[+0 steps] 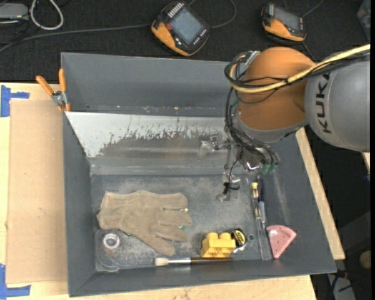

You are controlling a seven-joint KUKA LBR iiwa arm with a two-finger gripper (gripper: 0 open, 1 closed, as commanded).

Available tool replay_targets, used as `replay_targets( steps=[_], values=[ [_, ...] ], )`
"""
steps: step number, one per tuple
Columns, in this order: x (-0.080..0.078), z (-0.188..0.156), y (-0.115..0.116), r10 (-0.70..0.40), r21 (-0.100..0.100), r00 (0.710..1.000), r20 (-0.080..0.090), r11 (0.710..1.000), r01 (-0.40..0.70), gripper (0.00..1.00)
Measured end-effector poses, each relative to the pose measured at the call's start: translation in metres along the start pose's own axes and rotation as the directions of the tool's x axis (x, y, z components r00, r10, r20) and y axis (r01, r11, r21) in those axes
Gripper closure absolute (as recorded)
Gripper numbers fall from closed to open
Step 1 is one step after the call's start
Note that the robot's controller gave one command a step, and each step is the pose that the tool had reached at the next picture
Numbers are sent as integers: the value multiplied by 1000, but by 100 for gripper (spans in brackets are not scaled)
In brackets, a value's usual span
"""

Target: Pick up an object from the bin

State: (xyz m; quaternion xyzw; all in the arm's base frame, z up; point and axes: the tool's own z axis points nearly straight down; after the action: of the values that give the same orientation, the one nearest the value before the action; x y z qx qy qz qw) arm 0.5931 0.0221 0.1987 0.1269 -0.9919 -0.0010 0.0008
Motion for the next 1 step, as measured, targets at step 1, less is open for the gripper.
replay_targets(
  steps=[1],
  values=[
    [-9,40,-2,236,0,972,-2,972,-236,0]
  ],
)
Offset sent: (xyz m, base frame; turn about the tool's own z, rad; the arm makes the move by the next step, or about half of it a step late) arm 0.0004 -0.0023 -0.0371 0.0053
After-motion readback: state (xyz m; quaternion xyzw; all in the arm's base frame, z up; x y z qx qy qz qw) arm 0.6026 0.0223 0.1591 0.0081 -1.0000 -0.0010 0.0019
